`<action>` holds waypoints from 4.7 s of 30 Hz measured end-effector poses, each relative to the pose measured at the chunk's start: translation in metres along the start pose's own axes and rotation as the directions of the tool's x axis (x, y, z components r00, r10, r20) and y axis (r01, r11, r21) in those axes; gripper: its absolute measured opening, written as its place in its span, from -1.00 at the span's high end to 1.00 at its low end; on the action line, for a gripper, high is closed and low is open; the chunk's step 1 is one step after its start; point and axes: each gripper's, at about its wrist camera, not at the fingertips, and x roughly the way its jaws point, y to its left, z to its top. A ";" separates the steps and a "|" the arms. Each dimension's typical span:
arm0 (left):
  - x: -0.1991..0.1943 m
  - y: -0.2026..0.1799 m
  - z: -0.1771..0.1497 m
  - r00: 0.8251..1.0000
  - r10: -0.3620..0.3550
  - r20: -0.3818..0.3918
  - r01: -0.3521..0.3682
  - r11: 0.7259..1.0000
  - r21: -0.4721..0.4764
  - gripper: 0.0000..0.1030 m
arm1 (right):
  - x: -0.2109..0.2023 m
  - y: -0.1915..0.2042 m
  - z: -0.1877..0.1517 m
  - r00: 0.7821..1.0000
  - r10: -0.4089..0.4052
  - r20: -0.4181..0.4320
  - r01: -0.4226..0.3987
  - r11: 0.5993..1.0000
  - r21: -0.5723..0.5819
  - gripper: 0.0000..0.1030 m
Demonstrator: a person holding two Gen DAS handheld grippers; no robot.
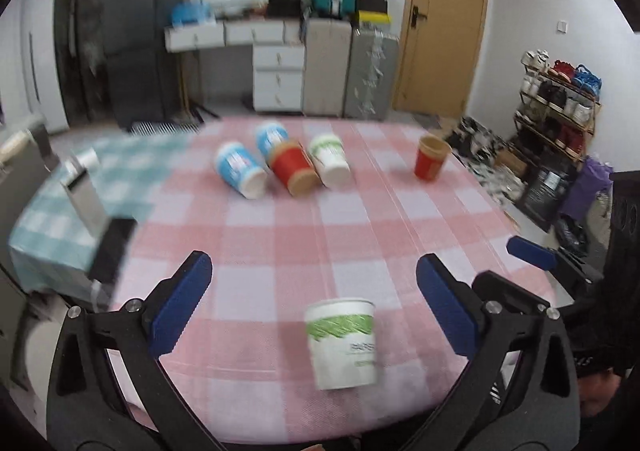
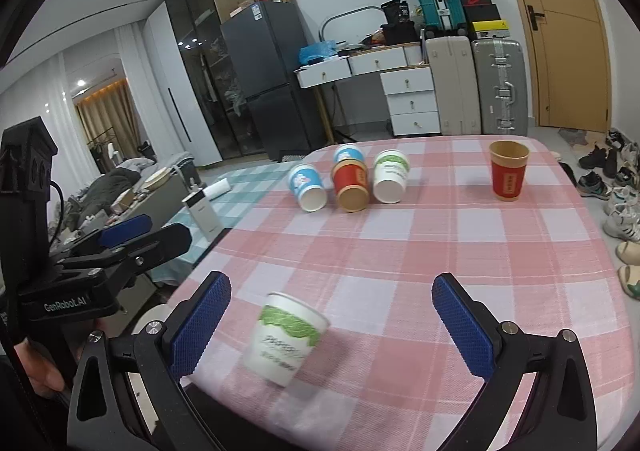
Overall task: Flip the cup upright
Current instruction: 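Lift the cup with the left tool, then lower it and open, then grasp the white leaf-print cup with the right tool, then lift the cup with the right tool and rotate it rim-up, then lower the upright cup onto the table and open the right tool, then withdraw the right tool away from the upright cup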
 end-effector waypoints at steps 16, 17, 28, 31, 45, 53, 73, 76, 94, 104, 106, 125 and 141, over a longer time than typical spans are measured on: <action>-0.028 0.036 -0.029 0.999 0.009 -0.040 -0.013 0.996 -0.085 -0.98 | -0.009 0.026 -0.010 0.993 0.080 -0.092 -0.072 0.993 0.089 -0.99; -0.028 0.038 -0.031 0.999 0.005 -0.044 -0.009 0.996 -0.088 -0.98 | -0.007 0.025 -0.010 0.991 0.080 -0.103 -0.071 0.993 0.096 -0.99; -0.014 0.060 -0.052 0.996 -0.014 -0.090 0.001 0.991 -0.136 -0.98 | 0.079 -0.011 -0.020 0.871 0.224 -0.438 -0.094 0.950 0.298 -0.99; -0.009 0.069 -0.056 0.995 -0.023 -0.098 0.008 0.989 -0.151 -0.98 | 0.115 -0.023 -0.021 0.801 0.301 -0.517 -0.105 0.921 0.375 -0.99; 0.021 0.102 -0.075 0.982 -0.076 -0.172 0.038 0.977 -0.212 -0.98 | 0.228 -0.014 -0.013 0.497 0.382 -0.779 -0.070 0.913 0.403 -0.36; 0.039 0.107 -0.074 0.976 -0.092 -0.197 0.044 0.971 -0.233 -0.98 | 0.210 -0.018 0.003 0.577 0.384 -0.721 -0.114 0.912 0.394 -0.21; 0.092 0.066 -0.018 0.981 -0.080 -0.179 0.046 0.982 -0.186 -0.98 | 0.089 -0.068 0.028 0.997 -0.058 -0.042 0.057 0.998 -0.021 -0.21; 0.099 0.058 -0.014 0.981 -0.077 -0.180 0.044 0.983 -0.179 -0.98 | 0.100 -0.062 0.027 0.989 -0.151 -0.012 0.148 0.983 -0.108 -0.21; 0.121 0.041 -0.017 0.968 -0.077 -0.240 0.037 0.985 -0.169 -0.98 | 0.113 -0.059 -0.005 0.974 -0.216 -0.073 0.198 0.959 -0.201 -0.21; 0.112 0.038 -0.017 0.970 -0.068 -0.233 0.031 0.987 -0.158 -0.98 | 0.110 -0.059 -0.006 0.976 -0.196 -0.098 0.173 0.965 -0.199 -0.29; 0.108 0.038 -0.017 0.971 -0.065 -0.229 0.029 0.987 -0.156 -0.98 | 0.111 -0.059 -0.008 0.979 -0.160 -0.128 0.135 0.974 -0.184 -0.33; 0.060 0.014 -0.010 0.985 -0.047 -0.163 0.030 0.994 -0.110 -0.98 | 0.019 -0.044 -0.011 0.988 -0.146 -0.042 0.141 0.984 -0.111 -0.77; 0.013 -0.024 -0.006 0.998 -0.013 -0.061 0.011 0.999 -0.037 -0.98 | -0.075 0.000 0.002 0.978 -0.093 0.189 0.116 0.987 -0.112 -0.99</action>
